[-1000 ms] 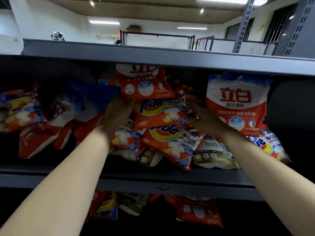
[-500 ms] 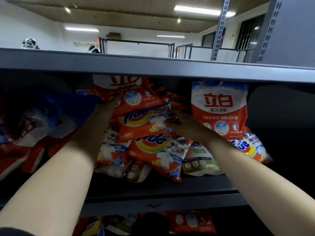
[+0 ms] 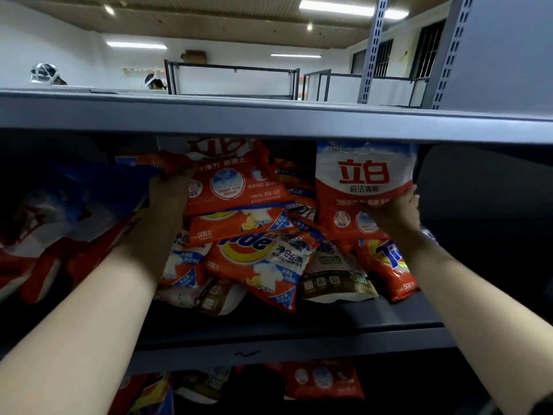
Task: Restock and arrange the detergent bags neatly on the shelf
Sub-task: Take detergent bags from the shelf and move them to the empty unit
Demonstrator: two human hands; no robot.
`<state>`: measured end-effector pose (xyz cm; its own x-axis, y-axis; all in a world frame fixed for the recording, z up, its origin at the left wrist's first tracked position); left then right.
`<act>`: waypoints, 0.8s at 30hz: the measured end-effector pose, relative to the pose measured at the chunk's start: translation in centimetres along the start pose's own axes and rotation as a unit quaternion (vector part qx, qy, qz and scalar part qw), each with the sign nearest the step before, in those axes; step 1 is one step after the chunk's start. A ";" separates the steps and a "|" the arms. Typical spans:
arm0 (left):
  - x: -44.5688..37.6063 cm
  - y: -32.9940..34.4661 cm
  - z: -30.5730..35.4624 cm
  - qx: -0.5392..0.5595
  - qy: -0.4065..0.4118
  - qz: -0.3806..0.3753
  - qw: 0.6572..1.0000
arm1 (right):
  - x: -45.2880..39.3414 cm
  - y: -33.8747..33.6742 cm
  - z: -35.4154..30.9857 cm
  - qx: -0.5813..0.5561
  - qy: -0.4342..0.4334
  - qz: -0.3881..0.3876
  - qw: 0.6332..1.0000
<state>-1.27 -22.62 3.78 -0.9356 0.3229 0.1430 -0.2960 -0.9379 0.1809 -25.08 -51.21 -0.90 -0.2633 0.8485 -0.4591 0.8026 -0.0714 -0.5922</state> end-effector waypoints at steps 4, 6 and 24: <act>0.0 0.8 -0.7 -0.028 0.006 0.009 1.000 | -0.3 -0.1 1.6 -0.112 0.126 -0.038 0.985; 0.6 0.9 -0.7 -0.027 0.007 0.010 1.000 | 0.4 -0.7 1.8 -0.199 0.135 -0.082 0.967; 9.9 2.7 -1.7 -0.130 0.035 -0.032 0.990 | 8.6 -8.9 1.1 -0.078 0.113 0.035 0.990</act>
<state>-11.65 -22.13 4.01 -0.9214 0.3822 0.0701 -0.3867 -0.9196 -0.0696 -35.06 -43.86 -0.38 -0.0913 0.9410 -0.3258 0.8926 -0.0677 -0.4458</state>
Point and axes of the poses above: each hand's wrist, its own x-axis away from the middle knuckle, its own y-axis out of the palm, z = x × y, the point moved 2 cm from there along -x, towards the middle knuckle, and after that the axes turned 11 degrees about -y, right-handed, at the moved point
